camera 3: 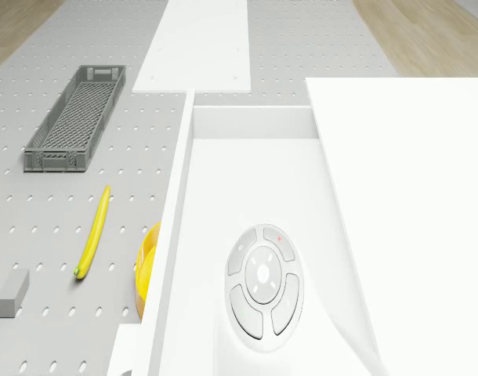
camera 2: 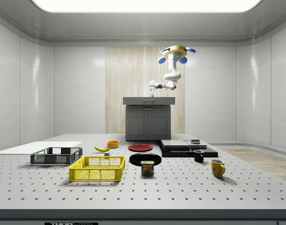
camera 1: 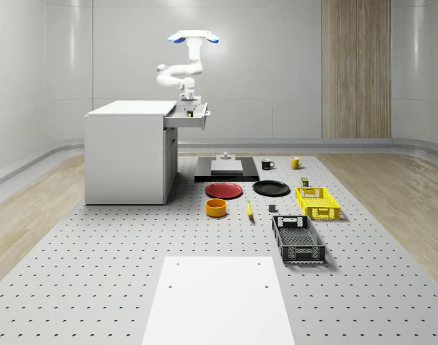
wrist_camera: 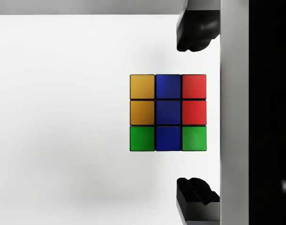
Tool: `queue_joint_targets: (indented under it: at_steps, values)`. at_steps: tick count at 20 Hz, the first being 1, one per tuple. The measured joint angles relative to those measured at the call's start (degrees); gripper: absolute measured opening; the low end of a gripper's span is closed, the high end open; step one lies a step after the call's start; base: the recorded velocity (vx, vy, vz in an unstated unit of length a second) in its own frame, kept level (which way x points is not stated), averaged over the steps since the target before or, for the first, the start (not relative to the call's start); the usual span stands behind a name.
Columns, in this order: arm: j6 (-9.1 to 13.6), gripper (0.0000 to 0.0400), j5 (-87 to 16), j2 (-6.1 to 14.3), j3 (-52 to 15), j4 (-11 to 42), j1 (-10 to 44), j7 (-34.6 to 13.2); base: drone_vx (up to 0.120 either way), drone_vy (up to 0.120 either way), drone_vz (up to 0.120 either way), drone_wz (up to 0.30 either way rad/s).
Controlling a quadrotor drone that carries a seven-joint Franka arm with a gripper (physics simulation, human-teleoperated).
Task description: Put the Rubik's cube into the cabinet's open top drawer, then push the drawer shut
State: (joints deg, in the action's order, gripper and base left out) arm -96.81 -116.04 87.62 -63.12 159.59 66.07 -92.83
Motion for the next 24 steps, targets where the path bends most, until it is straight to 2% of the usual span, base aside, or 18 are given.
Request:
queue_joint_targets:
  at_steps: [10,24]
  values:
    - [1.2,0.0400,1.1,-0.4,-1.4,0.7,-0.7,0.2,-0.120,0.120,0.108,0.000]
    - [1.8,0.0400,1.0,-1.0,-1.5,0.8,-1.0,0.4,0.000,0.120,0.000,0.000]
